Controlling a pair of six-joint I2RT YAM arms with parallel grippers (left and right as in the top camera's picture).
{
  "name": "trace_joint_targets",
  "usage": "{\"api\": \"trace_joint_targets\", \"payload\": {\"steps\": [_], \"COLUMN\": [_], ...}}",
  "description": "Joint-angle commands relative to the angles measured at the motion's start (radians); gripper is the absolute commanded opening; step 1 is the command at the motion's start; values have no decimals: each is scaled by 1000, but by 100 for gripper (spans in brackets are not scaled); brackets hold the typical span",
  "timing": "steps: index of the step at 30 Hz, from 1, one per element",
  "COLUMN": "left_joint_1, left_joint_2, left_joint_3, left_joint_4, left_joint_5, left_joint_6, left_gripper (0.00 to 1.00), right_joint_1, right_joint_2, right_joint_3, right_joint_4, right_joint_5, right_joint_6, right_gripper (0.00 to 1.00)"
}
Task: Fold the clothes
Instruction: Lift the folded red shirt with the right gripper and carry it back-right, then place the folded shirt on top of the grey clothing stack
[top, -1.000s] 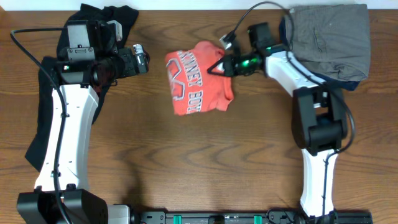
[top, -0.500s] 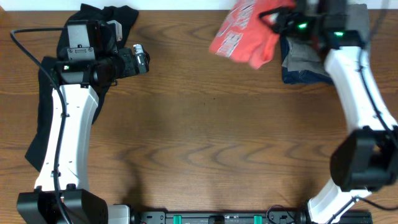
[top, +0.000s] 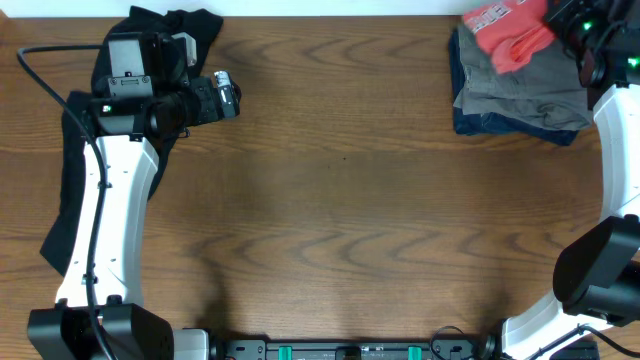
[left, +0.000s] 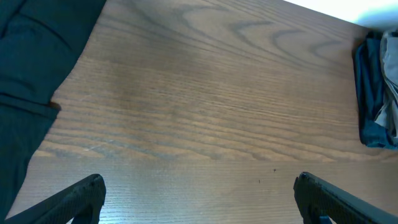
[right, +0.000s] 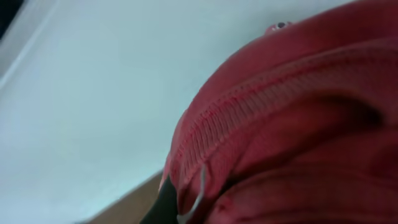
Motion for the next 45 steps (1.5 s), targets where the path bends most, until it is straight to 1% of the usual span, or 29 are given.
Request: {"api": "trace_joint_targets", "payload": {"steps": [1,7,11,17,21,22,23,24,26,27,28,29,32,38,42,45], "left_joint_1": [2,2,2,2,2,2,2,2,2,2,2,2,2,2,2,2], "left_joint_2": [16,18,18,18,18,18,18,18,18,18,18,18,18,18,18,18], "left_joint_3": [-11,-11,-11,-11,-11,-11,-11,-11,-11,-11,-11,-11,-11,-11,-11,-11], "left_joint_4": [-3,-3,-3,-3,-3,-3,-3,-3,-3,-3,-3,-3,-3,-2,-2,0], "left_joint_5": [-13,-13,-13,-13,-13,-13,-13,-13,-13,-13,-13,-13,-13,-13,-13,-13], "left_joint_6": [9,9,9,9,9,9,9,9,9,9,9,9,9,10,10,10], "left_gripper": [98,98,98,98,98,98,98,98,98,98,98,98,98,98,98,98], "right_joint_1": [6,6,11,25,25,25,23,21,16,14,13,13,11,11,12,12], "right_joint_2": [2,60,124,183,184,184,184,184,184,184,181,179,153,20,-73,-92], "right_joint_3": [8,8,8,8,7,7,7,7,7,7,7,8,8,8,8,8], "right_joint_4": [63,160,184,42,-125,-164,-192,-225,-286,-307,-328,-340,-373,-458,-463,-393], "right_joint_5": [150,243,226,225,283,298,304,309,311,307,288,265,192,82,75,97], "right_joint_6": [39,50,50,75,76,76,75,74,58,36,-6,-51,-192,-370,-492,-580], "right_gripper": [1,1,1,1,1,2,8,22,54,63,70,75,78,86,86,83]}}
